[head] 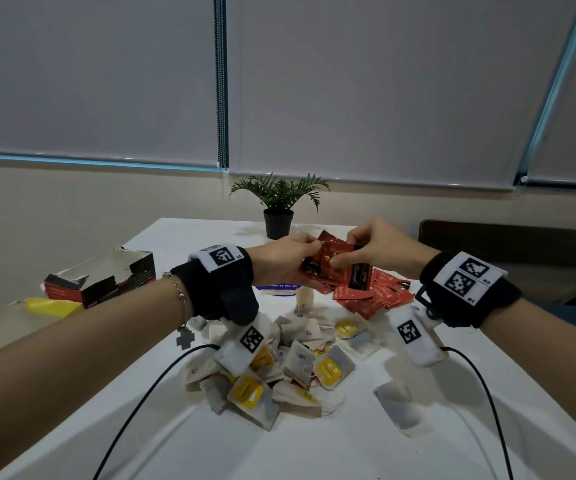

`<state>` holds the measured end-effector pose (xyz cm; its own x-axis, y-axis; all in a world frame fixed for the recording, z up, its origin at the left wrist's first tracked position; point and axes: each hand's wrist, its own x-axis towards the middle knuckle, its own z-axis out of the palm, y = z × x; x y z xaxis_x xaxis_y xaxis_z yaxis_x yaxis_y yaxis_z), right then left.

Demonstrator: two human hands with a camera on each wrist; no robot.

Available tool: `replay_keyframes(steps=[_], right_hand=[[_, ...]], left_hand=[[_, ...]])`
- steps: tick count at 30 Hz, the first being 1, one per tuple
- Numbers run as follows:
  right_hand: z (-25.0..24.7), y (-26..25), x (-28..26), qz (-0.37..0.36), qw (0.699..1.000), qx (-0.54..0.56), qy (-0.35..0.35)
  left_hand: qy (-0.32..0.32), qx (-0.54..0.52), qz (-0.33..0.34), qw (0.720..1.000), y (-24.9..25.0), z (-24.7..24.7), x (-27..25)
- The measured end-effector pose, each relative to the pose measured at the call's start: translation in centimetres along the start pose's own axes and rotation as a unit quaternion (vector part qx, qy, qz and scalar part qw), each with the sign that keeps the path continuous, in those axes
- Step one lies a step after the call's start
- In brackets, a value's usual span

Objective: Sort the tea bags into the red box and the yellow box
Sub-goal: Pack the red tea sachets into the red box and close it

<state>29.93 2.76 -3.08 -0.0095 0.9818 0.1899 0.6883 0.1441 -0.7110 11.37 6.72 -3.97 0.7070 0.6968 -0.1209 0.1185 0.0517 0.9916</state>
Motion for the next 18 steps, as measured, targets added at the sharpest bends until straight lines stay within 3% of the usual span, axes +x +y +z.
replay_keyframes(steps=[3, 7, 9, 11, 14, 16, 18], right_hand=[[-0.3, 0.9, 1.1, 0.026, 0.999, 0.015, 0.011], [-1.4, 4.1, 3.3, 0.122, 0.99, -0.054, 0.047], [-1.6, 5.7, 3.5, 0.173, 0.968, -0.18, 0.01], [-1.5, 6.9, 3.3, 0.194, 0.94, -0.278, -0.027], [-1.2, 7.4, 3.0, 0.199, 0.92, -0.332, -0.053], [-1.1, 7.3, 2.9, 0.187, 0.91, -0.366, -0.048], [-0.9, 6.4, 2.5, 0.147, 0.913, -0.381, -0.022]], left_hand=[[0.023, 0.179, 0.005, 0.983, -0.1, -0.4, 0.4], [0.064, 0.449, 0.066, 0.889, -1.0, -1.3, 1.2], [0.032, 0.498, 0.077, 0.863, -1.3, -1.4, 1.0], [-0.039, 0.548, 0.054, 0.834, -1.5, -1.0, 0.5], [-0.133, 0.644, -0.045, 0.752, -1.8, -0.1, -0.5], [-0.157, 0.691, -0.086, 0.7, -2.4, 0.2, -0.8], [-0.161, 0.698, -0.086, 0.692, -2.9, 0.0, -0.9]])
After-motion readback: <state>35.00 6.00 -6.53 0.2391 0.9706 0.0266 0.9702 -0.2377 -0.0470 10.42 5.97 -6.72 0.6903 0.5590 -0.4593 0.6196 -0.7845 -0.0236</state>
